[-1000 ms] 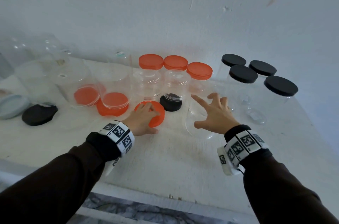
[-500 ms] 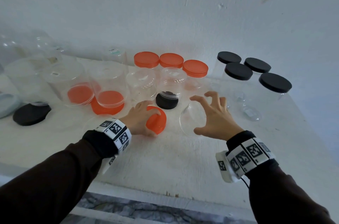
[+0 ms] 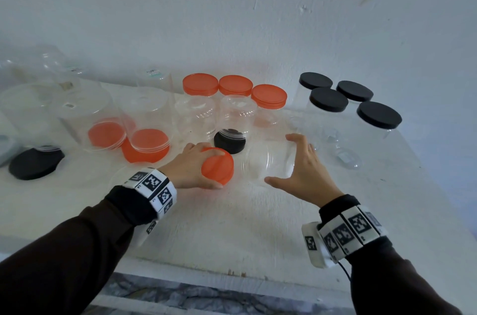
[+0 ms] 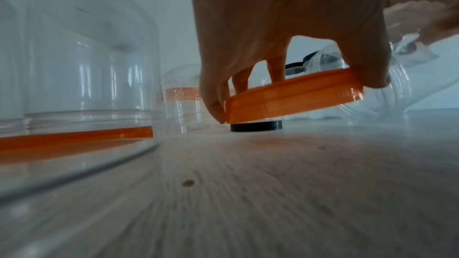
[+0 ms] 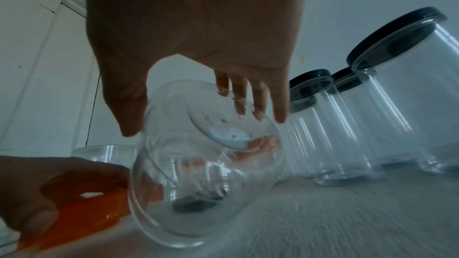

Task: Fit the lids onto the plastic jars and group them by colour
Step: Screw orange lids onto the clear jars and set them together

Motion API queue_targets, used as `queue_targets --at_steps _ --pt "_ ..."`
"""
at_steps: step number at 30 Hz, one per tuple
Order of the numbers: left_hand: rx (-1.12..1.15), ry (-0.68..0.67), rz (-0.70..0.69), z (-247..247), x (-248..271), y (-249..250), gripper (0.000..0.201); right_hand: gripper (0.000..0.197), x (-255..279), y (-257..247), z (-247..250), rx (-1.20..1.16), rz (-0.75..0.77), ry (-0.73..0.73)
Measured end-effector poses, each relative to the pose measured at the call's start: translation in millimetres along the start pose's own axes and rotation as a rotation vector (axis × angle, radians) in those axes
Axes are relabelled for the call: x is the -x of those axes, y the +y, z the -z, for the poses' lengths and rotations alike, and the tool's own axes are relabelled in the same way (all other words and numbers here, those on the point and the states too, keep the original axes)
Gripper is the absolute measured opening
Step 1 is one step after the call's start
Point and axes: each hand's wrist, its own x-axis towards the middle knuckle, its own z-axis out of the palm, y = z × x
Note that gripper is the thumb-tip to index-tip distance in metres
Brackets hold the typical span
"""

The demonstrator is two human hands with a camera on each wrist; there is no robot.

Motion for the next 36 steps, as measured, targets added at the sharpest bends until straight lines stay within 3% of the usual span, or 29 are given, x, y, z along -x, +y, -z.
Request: queue_targets --at_steps 6,21,24,28,36 --pt "0.158 0.138 -0.117 9 10 6 0.085 0.084 -1 3 -3 -0.112 -0.040 -0.014" --pt "0.350 0.287 -0.257 25 3 32 0.090 0.085 8 13 -10 -0.186 -0.149 -0.084" --pt "0.330 0.281 -0.305 24 -1 41 0.086 0.086 15 20 -10 -0.235 -0.198 -0.183" --pt "0.242 0.228 -0.360 19 -6 54 0.093 0.087 18 26 -9 -0.339 -0.223 -0.209" --pt "0.028 0.118 -0.403 4 -14 81 0.090 0.069 15 26 -12 -0.429 -0.277 -0.258"
